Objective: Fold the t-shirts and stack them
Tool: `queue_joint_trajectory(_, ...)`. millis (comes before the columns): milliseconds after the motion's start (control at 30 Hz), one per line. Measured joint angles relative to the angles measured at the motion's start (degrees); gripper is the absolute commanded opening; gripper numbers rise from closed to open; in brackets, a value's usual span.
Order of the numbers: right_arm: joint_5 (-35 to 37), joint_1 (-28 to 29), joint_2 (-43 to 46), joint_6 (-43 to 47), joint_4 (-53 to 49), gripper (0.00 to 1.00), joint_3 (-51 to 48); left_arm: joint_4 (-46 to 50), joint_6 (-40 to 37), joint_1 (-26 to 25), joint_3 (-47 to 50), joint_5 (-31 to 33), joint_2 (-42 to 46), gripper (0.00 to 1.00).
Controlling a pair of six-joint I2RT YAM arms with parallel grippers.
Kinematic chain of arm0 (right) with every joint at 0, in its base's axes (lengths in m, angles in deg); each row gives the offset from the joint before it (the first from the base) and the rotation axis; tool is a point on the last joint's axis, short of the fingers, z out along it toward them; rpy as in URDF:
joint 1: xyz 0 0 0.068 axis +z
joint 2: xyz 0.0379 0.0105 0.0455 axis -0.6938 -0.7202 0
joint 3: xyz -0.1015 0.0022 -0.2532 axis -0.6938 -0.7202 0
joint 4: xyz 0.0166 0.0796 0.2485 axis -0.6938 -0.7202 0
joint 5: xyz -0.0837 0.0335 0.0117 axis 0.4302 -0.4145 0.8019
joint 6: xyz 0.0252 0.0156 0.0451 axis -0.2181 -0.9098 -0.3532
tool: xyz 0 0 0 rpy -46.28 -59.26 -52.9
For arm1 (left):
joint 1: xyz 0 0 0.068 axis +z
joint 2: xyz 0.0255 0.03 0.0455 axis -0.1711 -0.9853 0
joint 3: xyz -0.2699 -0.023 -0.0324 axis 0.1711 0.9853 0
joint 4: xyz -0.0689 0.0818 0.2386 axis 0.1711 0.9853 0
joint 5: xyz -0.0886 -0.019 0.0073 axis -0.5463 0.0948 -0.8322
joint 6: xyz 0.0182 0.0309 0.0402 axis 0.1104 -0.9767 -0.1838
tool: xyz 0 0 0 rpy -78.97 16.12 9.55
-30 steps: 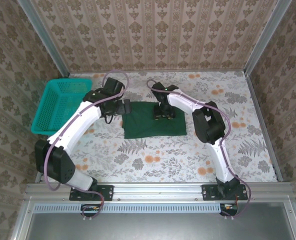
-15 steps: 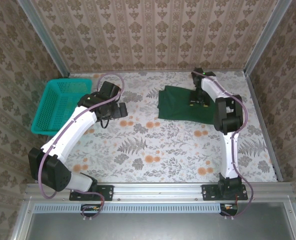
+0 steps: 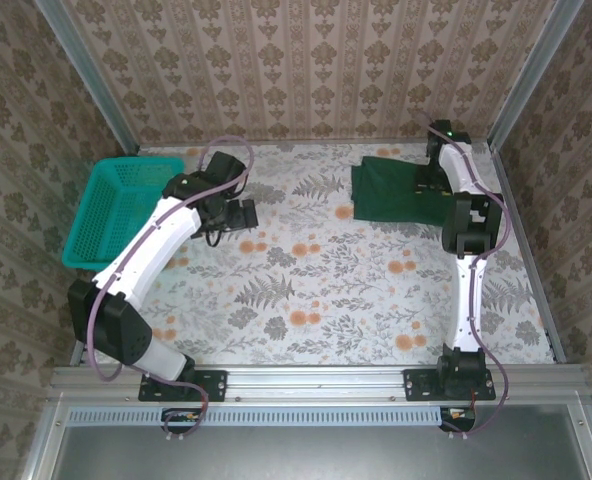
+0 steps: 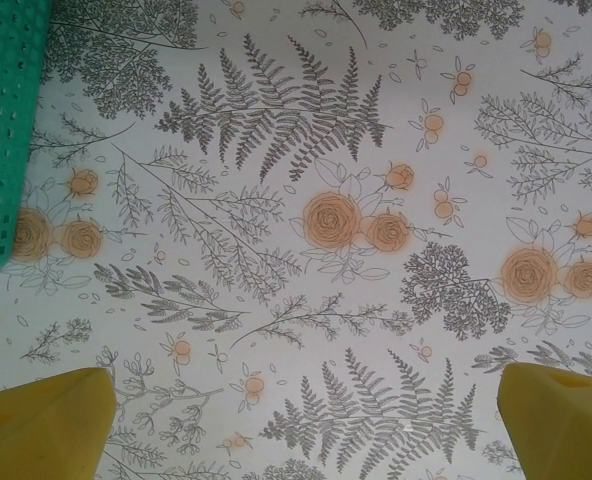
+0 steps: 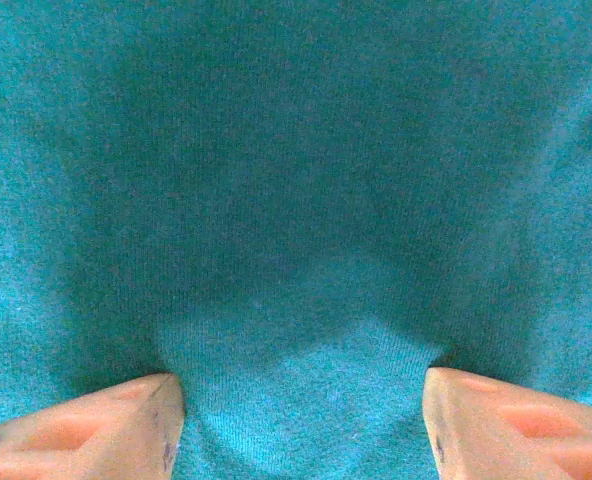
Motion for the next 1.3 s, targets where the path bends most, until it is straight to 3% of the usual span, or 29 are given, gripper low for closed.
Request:
queue_joint_trajectory(400, 0.5, -5.3, -8.7, 4.5, -0.6, 0.69, 15.6, 4.7, 0.9, 0.0, -7.5, -1.4, -6.9, 1.0)
queue_joint_trajectory(1300, -5.4, -9.0, -11.2, 8.3, 5.4, 0.69, 19.9, 9.4, 0.9, 0.0, -14.8, -4.0, -11.9, 1.0)
